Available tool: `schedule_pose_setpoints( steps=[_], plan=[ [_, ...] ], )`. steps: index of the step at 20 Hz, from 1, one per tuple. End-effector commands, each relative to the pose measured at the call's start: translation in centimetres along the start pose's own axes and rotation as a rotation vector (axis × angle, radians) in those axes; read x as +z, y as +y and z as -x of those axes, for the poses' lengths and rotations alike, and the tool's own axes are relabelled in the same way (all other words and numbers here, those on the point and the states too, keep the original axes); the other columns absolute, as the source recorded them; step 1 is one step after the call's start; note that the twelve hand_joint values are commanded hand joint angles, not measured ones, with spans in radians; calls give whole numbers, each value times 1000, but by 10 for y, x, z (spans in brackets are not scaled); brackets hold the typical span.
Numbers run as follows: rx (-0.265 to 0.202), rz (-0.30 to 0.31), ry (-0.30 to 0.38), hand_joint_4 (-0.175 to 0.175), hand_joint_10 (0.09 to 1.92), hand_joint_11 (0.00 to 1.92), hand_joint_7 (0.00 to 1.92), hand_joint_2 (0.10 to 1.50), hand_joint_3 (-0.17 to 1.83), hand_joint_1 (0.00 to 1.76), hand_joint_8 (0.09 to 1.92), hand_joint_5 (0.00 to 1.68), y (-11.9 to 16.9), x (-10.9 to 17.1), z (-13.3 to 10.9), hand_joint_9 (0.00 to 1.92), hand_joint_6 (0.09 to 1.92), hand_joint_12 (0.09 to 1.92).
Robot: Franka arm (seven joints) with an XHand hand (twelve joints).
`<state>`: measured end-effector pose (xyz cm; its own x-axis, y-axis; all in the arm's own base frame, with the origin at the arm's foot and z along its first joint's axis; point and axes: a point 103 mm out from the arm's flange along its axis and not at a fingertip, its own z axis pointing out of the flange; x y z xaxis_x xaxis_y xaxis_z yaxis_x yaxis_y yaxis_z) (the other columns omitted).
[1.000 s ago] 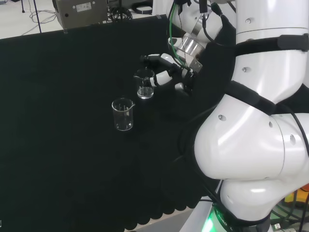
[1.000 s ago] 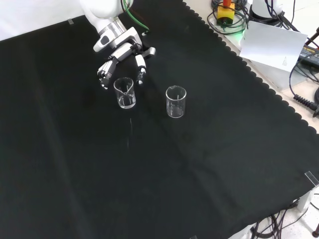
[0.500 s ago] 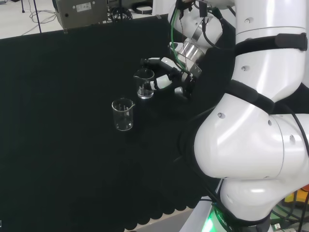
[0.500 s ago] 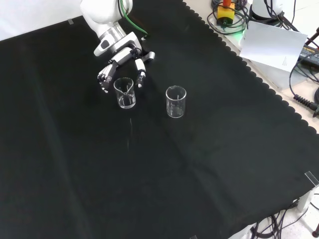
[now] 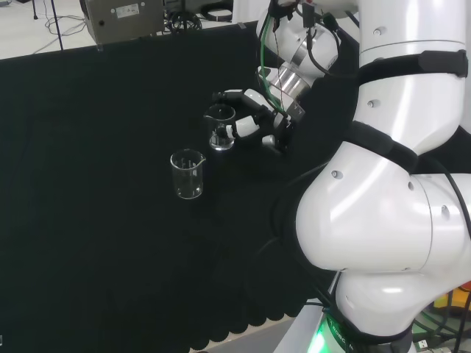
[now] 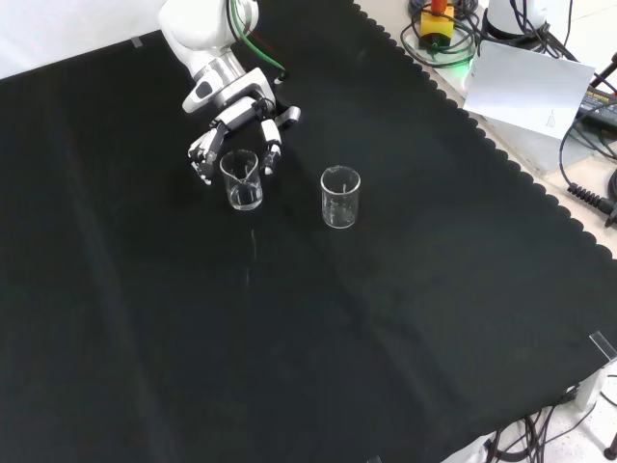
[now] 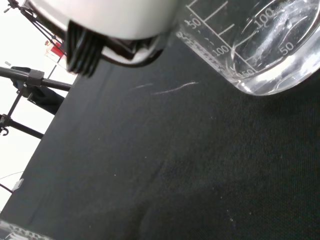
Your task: Pick up the beaker on the right.
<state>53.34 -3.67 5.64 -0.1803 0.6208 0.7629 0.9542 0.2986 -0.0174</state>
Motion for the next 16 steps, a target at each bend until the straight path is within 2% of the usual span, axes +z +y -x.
schedule_pose_setpoints(
  steps=[1, 5, 16],
  plan=[
    [1, -1, 17, -40, 626, 92, 391, 474, 683, 1070, 733, 425, 3, 5, 1, 524, 664, 1388],
    [1, 4, 40, -41, 631, 94, 397, 472, 695, 1074, 742, 391, 4, 8, 1, 528, 759, 1390],
    [20, 27, 82, -48, 640, 110, 415, 469, 710, 1075, 754, 332, 4, 4, 17, 548, 736, 1392]
  ],
)
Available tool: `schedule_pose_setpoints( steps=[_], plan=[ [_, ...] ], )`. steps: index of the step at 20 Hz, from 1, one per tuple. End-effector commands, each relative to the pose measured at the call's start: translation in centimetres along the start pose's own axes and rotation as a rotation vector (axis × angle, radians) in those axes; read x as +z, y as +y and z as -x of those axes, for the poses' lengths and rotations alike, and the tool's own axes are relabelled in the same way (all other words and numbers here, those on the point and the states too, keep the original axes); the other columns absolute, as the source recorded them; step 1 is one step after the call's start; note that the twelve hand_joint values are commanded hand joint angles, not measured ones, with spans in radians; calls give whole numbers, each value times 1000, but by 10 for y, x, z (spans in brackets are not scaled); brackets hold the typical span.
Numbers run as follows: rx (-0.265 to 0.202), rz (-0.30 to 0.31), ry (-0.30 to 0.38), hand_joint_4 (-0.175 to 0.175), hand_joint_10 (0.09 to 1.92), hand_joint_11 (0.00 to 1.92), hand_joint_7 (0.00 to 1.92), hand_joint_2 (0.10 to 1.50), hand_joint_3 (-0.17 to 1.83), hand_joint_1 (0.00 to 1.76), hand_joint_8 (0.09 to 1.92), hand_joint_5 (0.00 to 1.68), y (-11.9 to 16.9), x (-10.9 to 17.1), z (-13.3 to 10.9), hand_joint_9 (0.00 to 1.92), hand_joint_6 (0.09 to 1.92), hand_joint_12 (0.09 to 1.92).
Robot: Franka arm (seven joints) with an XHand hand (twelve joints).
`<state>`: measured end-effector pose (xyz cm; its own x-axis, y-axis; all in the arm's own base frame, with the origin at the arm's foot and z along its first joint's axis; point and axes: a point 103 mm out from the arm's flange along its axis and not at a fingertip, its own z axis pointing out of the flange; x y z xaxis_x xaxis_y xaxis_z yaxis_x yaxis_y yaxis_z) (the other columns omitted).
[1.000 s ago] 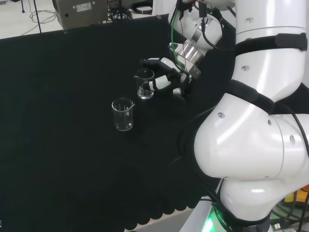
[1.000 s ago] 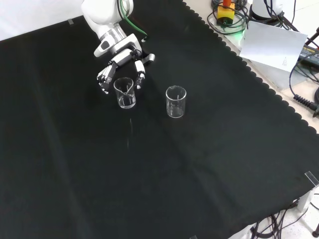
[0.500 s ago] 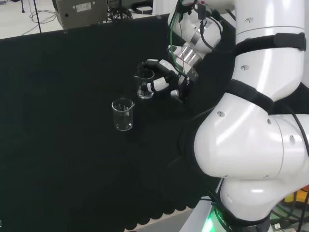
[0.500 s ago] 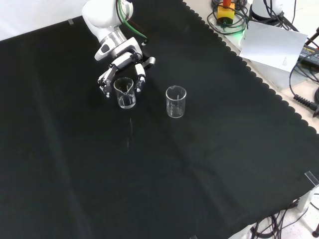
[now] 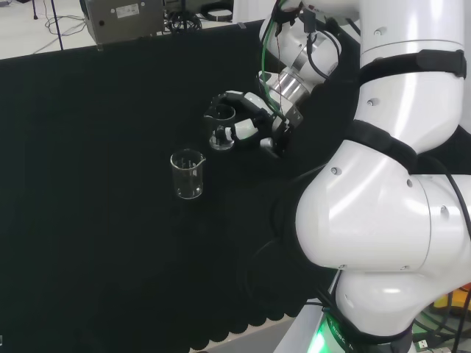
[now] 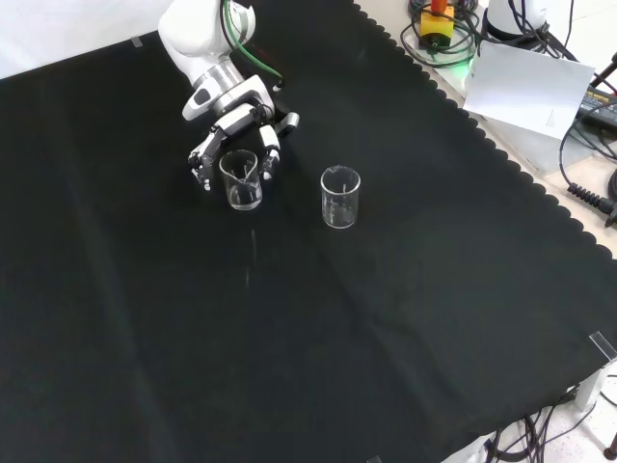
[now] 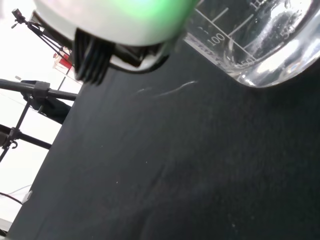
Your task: Pick up the beaker on the right.
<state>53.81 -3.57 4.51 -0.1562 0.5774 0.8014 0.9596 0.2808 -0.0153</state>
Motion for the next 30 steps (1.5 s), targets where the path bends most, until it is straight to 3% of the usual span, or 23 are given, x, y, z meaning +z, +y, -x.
schedule_pose_setpoints(
  steps=[1, 12, 26, 30],
  plan=[
    [10, 12, 25, -48, 642, 113, 420, 470, 711, 1075, 756, 334, 0, -4, 9, 555, 735, 1392],
    [-19, -32, 24, -47, 637, 137, 432, 470, 716, 1074, 757, 350, -1, -13, 20, 577, 730, 1380],
    [-43, -71, 6, -47, 630, 141, 422, 469, 715, 1064, 750, 351, 9, -2, -2, 588, 720, 1377],
    [-36, -83, 12, -45, 627, 152, 438, 474, 714, 1060, 750, 456, 9, 5, -4, 613, 782, 1377]
  ],
)
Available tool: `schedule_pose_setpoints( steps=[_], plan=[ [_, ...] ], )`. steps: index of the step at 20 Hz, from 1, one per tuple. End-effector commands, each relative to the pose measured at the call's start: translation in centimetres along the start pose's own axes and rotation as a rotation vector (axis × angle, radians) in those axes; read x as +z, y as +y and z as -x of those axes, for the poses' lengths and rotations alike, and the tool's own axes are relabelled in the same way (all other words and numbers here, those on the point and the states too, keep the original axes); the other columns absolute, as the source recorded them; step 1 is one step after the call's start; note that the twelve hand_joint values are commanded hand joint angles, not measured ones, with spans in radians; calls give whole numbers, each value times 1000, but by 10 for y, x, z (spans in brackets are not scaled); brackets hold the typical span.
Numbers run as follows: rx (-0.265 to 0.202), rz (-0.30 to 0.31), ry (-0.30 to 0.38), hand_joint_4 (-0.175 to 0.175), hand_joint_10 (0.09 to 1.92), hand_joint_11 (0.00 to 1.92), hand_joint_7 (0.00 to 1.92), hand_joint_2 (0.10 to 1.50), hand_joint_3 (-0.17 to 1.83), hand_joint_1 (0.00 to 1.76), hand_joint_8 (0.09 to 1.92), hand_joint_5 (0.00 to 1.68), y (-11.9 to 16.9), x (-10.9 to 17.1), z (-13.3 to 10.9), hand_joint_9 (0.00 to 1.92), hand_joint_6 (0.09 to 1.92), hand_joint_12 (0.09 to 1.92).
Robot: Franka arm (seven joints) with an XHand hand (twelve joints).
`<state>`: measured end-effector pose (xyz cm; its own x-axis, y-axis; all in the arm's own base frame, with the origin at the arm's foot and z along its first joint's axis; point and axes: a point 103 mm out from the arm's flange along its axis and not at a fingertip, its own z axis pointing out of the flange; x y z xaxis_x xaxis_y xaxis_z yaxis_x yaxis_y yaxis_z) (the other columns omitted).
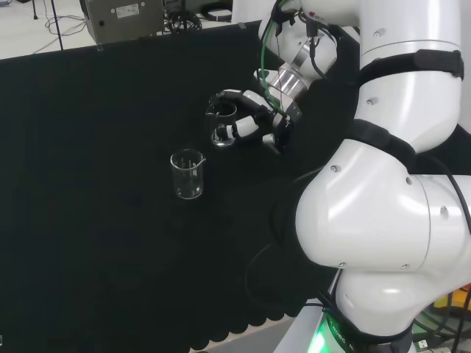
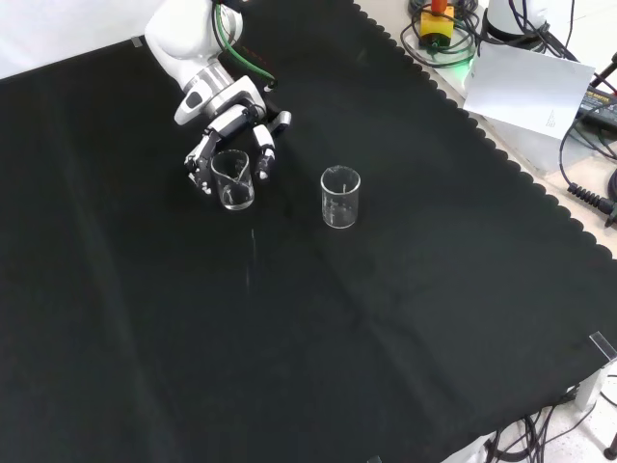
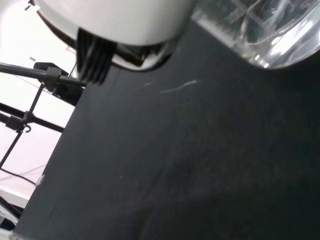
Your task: Pick up the beaker on the right.
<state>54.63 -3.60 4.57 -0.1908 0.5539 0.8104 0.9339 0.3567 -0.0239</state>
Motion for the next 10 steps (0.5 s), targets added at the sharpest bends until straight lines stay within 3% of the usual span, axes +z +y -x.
schedule_pose_setpoints(
  steps=[1, 7, 8, 9, 10],
  plan=[
    [7, -12, -3, -45, 624, 156, 448, 476, 712, 1059, 749, 485, 2, 9, -5, 622, 806, 1376],
    [39, 42, -47, -37, 592, 230, 546, 516, 705, 1047, 734, 775, 4, 12, -10, 711, 940, 1361],
    [43, 54, -57, 39, 591, 285, 601, 602, 653, 1062, 740, 914, 4, 13, -13, 758, 909, 1351],
    [56, 76, -87, 62, 596, 416, 723, 651, 634, 1090, 756, 1040, 5, 15, -17, 859, 857, 1313],
    [63, 91, -102, 18, 591, 584, 864, 669, 638, 1123, 766, 1124, 5, 17, -21, 977, 819, 1242]
  ],
)
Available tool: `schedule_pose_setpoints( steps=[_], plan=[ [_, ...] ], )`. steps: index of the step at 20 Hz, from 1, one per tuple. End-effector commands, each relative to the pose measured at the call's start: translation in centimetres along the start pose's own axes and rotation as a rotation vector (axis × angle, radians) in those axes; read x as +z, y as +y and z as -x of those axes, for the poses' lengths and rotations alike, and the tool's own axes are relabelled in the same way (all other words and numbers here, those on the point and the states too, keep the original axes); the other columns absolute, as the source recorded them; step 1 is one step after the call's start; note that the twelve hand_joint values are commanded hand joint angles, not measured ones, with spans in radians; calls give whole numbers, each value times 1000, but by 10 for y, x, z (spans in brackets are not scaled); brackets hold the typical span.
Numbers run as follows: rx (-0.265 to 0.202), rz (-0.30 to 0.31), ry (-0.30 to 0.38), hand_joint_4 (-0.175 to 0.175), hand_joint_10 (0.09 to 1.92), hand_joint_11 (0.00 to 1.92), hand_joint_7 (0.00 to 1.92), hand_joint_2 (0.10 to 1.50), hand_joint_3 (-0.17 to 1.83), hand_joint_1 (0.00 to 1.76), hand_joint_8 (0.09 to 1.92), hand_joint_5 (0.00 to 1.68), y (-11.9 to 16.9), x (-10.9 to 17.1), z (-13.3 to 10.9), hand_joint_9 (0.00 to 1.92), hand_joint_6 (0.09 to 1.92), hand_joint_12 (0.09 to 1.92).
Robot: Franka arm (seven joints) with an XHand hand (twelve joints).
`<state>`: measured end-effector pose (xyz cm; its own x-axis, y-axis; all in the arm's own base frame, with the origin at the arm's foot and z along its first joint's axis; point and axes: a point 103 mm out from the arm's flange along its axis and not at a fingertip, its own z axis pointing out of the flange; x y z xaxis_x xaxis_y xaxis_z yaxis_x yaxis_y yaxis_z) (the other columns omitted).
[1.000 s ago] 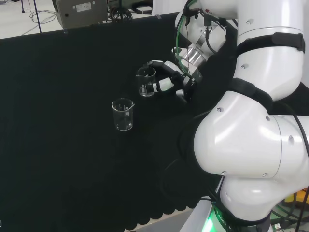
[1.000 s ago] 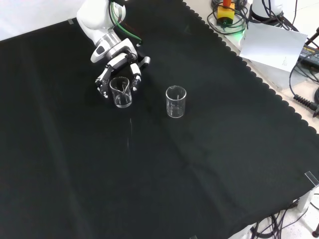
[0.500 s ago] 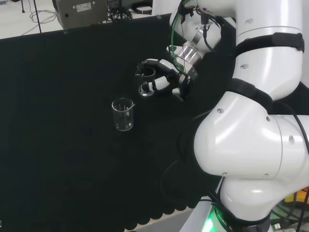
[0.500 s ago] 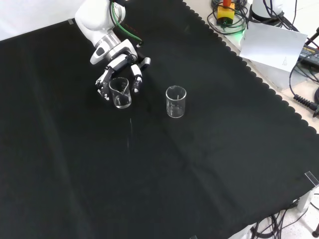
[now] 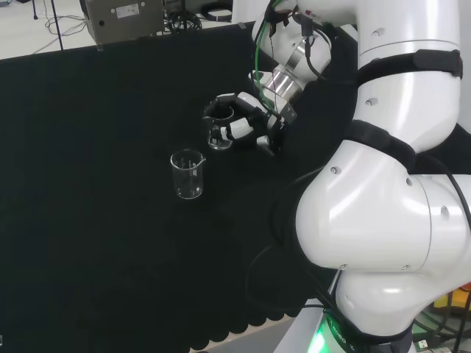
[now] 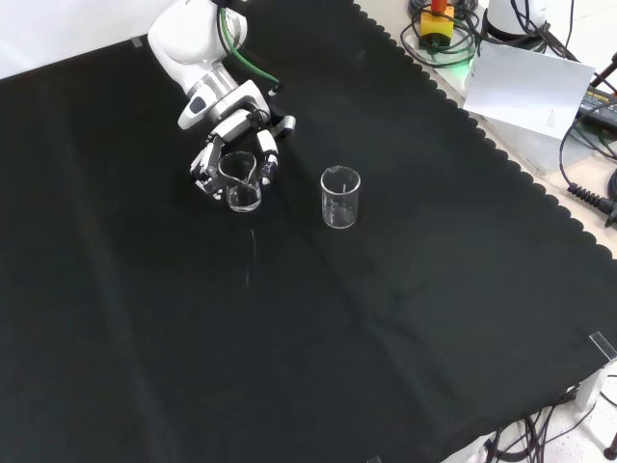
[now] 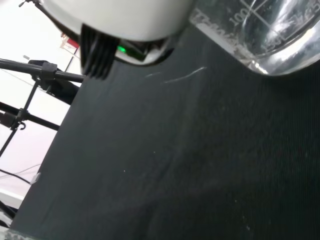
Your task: Pick up the beaker on the right.
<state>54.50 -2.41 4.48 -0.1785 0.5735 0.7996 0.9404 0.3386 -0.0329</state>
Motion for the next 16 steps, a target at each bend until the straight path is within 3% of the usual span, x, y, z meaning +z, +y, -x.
schedule_pose_setpoints(
  steps=[1, 3, 5, 7, 12, 16],
  plan=[
    [54, 100, -103, 26, 592, 792, 1034, 668, 657, 1183, 737, 1161, 2, 8, -20, 1110, 826, 1140],
    [48, 133, -141, -1, 575, 1142, 1284, 610, 744, 1267, 650, 1202, 2, 7, -31, 1334, 786, 930],
    [31, 162, -164, -117, 493, 1322, 1324, 660, 633, 1301, 598, 1247, 2, 2, -42, 1491, 673, 762],
    [9, 179, -185, -162, 381, 1405, 1363, 681, 566, 1313, 508, 1298, 2, -7, -52, 1590, 560, 675],
    [-45, 202, -262, -175, 210, 1478, 1450, 656, 566, 1323, 341, 1385, -6, -38, -84, 1706, 398, 608],
    [-54, 179, -301, -175, 144, 1508, 1492, 635, 587, 1326, 264, 1424, -15, -57, -100, 1759, 329, 585]
  ],
)
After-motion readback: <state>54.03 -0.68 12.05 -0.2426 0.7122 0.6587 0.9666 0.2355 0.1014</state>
